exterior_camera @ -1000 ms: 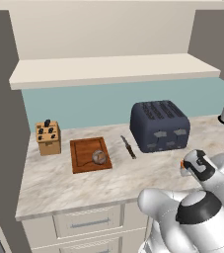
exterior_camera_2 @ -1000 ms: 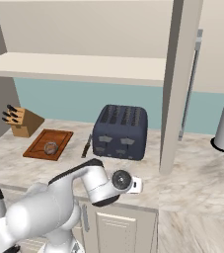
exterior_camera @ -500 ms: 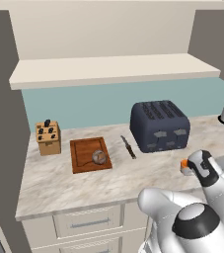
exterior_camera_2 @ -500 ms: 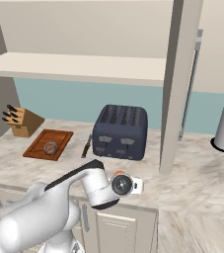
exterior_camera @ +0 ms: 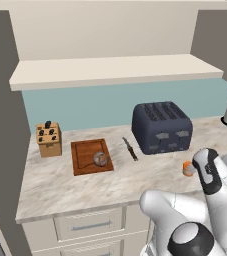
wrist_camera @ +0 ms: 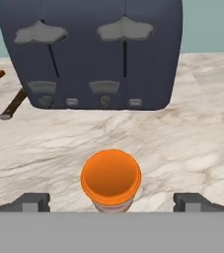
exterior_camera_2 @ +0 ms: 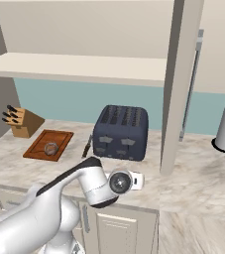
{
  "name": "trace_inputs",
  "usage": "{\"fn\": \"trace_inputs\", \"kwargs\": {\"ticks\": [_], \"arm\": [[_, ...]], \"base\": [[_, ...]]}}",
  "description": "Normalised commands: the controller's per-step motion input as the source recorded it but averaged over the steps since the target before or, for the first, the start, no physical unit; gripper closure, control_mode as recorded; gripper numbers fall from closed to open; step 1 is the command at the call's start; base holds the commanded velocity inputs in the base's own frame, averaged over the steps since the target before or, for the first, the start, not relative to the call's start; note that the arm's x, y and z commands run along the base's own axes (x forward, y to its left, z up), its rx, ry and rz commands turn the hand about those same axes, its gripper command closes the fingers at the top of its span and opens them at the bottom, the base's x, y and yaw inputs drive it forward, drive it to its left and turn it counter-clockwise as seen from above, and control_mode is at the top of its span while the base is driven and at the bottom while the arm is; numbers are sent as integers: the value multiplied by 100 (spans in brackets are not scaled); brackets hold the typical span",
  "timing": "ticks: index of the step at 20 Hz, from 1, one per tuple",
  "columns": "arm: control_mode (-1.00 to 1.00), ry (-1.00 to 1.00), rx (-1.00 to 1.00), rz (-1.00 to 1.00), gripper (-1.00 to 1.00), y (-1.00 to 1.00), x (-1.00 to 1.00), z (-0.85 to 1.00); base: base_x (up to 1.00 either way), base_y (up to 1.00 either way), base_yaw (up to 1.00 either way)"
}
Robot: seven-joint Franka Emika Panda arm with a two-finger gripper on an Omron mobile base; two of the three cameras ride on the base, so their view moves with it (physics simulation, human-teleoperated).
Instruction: Pick the bread, place it on the cutting board, pick the jam, place it on the counter, and close the cabinet.
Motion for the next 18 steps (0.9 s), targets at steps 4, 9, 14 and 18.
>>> {"fn": "trace_inputs", "kwargs": {"ticks": [4, 9, 14, 18], "arm": [[-100, -9, 0, 0, -100, 0, -3, 34], [-100, -6, 0, 0, -100, 0, -4, 30], [-100, -7, 0, 0, -100, 0, -3, 27], [-100, -5, 0, 0, -100, 0, -3, 29]], "base": [[0, 0, 0], [0, 0, 0], [0, 0, 0], [0, 0, 0]]}}
